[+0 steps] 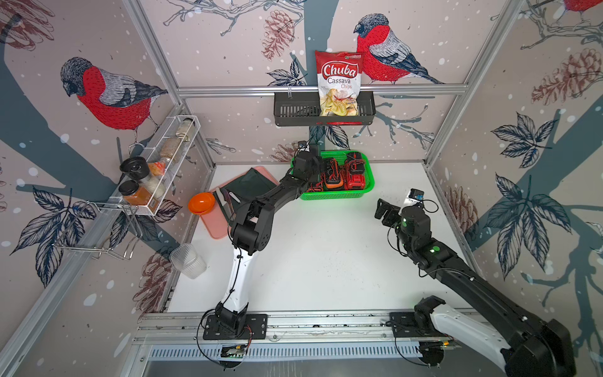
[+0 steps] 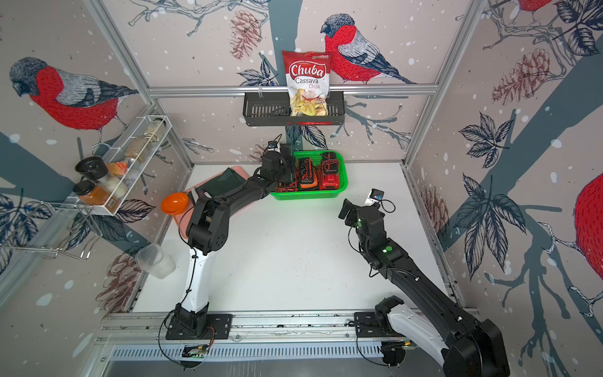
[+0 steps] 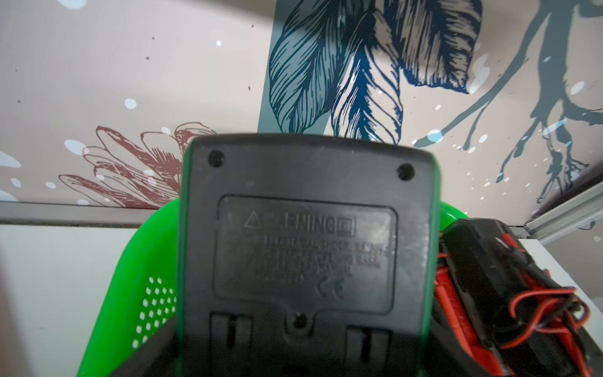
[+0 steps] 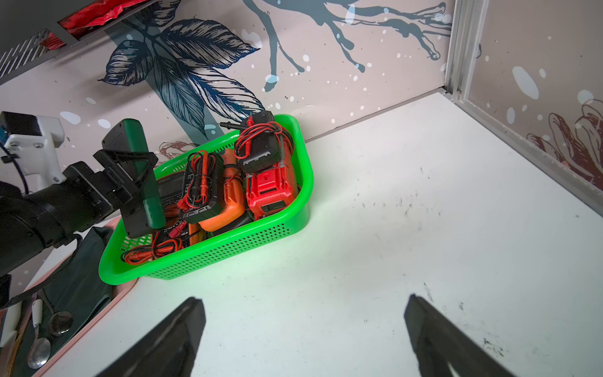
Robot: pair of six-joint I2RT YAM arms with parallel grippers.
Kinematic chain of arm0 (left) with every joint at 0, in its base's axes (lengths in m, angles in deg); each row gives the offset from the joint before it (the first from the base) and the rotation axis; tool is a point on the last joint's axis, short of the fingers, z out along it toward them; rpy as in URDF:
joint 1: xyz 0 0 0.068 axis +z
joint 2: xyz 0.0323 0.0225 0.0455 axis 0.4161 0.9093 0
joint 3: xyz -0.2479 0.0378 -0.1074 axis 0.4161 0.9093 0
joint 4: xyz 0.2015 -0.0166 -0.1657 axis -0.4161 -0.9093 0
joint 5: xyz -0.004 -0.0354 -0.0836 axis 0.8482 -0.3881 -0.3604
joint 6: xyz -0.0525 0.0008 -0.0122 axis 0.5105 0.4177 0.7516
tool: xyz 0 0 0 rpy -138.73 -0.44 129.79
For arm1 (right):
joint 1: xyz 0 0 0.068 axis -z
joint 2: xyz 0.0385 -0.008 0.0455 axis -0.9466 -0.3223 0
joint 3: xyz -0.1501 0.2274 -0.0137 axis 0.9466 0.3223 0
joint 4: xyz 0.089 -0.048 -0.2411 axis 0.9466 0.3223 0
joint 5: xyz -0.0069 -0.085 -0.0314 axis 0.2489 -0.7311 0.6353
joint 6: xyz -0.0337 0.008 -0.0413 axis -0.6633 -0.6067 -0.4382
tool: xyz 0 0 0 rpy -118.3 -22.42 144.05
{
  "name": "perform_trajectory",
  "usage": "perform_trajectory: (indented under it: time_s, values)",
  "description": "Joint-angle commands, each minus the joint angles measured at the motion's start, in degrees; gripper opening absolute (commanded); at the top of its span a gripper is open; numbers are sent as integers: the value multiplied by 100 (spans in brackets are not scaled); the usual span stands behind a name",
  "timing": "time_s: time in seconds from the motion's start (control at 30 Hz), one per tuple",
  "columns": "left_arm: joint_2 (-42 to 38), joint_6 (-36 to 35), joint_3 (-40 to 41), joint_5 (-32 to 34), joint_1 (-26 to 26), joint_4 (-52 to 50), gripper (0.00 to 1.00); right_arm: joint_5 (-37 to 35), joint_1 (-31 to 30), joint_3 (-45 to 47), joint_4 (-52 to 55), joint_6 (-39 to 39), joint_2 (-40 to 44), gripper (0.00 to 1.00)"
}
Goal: Put the multimeter into the basket
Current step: Place the multimeter in the basket.
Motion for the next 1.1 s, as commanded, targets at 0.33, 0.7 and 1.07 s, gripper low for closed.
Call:
perform_trajectory:
  time_s: [0.33, 0.7, 1.07]
  values:
    - [661, 246, -1344, -36, -25, -1877, 98, 66, 9, -40, -169, 42, -16, 100]
    - [311, 457, -1354, -340, -39, -2149, 98, 134, 5, -44, -144, 58, 11, 100]
    - [-1594, 715, 728, 282, -26, -1243, 98, -637, 14, -149, 203, -6, 209, 100]
